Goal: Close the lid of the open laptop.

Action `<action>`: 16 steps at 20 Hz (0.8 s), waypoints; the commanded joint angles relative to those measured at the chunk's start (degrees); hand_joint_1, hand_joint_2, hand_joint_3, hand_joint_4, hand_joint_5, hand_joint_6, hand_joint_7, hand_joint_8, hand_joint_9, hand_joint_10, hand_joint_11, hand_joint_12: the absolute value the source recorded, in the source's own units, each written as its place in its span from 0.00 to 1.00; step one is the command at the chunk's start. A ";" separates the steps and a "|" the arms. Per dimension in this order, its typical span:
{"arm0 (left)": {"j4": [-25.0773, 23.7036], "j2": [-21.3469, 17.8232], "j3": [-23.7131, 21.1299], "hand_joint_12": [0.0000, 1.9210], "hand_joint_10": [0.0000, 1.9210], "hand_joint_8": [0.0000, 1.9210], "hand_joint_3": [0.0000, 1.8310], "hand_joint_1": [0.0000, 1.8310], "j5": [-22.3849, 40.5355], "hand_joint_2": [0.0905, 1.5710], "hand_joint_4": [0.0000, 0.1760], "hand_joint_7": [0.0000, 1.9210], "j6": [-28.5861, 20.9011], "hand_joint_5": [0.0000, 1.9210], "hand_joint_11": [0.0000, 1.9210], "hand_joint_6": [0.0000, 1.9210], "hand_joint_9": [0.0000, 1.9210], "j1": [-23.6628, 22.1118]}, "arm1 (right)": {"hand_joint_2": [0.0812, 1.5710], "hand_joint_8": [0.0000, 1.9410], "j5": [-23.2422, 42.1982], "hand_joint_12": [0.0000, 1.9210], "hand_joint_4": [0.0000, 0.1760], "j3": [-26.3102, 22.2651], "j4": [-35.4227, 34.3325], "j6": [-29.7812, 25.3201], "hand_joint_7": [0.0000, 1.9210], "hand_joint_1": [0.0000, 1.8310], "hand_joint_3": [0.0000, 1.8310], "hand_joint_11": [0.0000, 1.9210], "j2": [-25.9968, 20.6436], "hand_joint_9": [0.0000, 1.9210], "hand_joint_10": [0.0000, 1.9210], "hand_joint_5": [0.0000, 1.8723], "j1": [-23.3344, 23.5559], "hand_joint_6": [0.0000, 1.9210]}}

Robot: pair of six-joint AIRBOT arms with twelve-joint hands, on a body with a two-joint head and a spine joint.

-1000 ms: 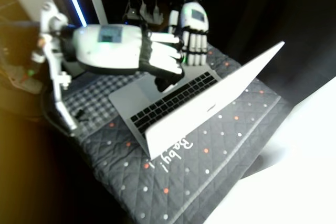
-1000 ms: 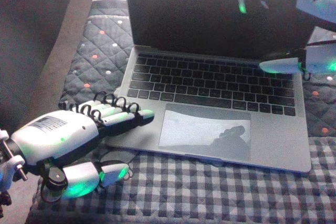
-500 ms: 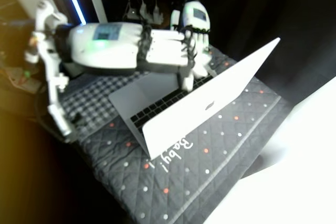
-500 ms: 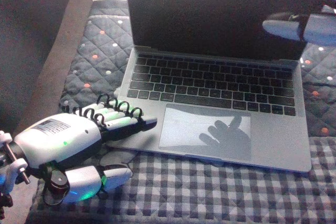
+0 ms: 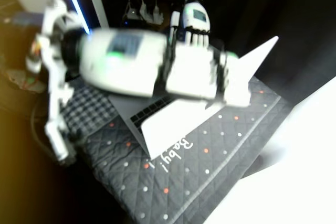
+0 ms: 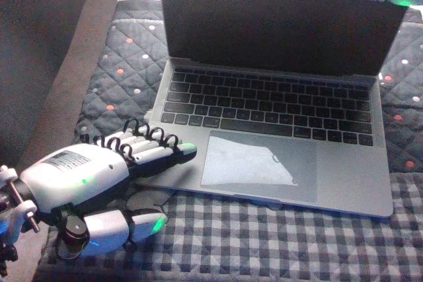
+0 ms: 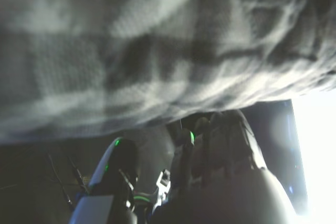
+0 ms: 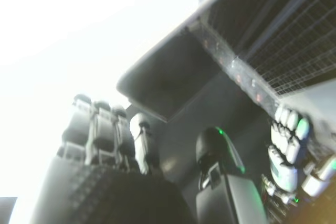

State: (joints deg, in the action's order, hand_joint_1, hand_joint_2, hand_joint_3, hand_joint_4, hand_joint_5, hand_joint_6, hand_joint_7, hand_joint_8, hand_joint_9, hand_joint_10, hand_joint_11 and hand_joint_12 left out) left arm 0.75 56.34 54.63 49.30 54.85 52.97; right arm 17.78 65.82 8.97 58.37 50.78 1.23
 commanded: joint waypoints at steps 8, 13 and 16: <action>0.03 0.16 -0.11 0.01 0.00 0.00 0.00 0.23 7.17 0.89 0.36 0.06 -0.14 0.07 0.02 0.00 0.03 -0.32 | 0.78 0.21 5.06 0.97 0.00 -2.30 -0.37 3.72 0.15 0.28 0.00 0.01 -1.46 0.07 0.58 0.08 0.58 0.25; 0.55 -0.19 -0.31 0.07 0.00 0.00 0.00 0.23 7.89 0.88 0.45 0.07 -0.13 0.07 0.00 0.00 0.03 -0.12 | 0.78 0.85 5.57 1.00 0.00 -7.20 2.44 4.16 0.15 0.33 0.00 0.27 -3.96 0.22 0.98 0.07 0.19 0.84; 1.38 -0.70 -0.48 0.01 0.00 0.00 0.00 0.24 8.79 0.88 0.29 0.06 -0.13 0.08 0.00 0.00 0.03 0.44 | 0.77 0.79 8.27 1.00 0.00 -10.43 6.33 3.16 0.15 0.29 0.00 0.17 -5.58 0.16 0.92 0.06 -2.76 0.77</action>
State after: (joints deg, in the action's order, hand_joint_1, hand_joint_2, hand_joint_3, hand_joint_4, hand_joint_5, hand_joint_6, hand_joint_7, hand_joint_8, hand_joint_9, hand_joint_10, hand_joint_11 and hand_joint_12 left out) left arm 2.22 56.14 54.41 51.13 54.83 53.56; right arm 20.14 55.55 15.16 61.41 45.78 -1.96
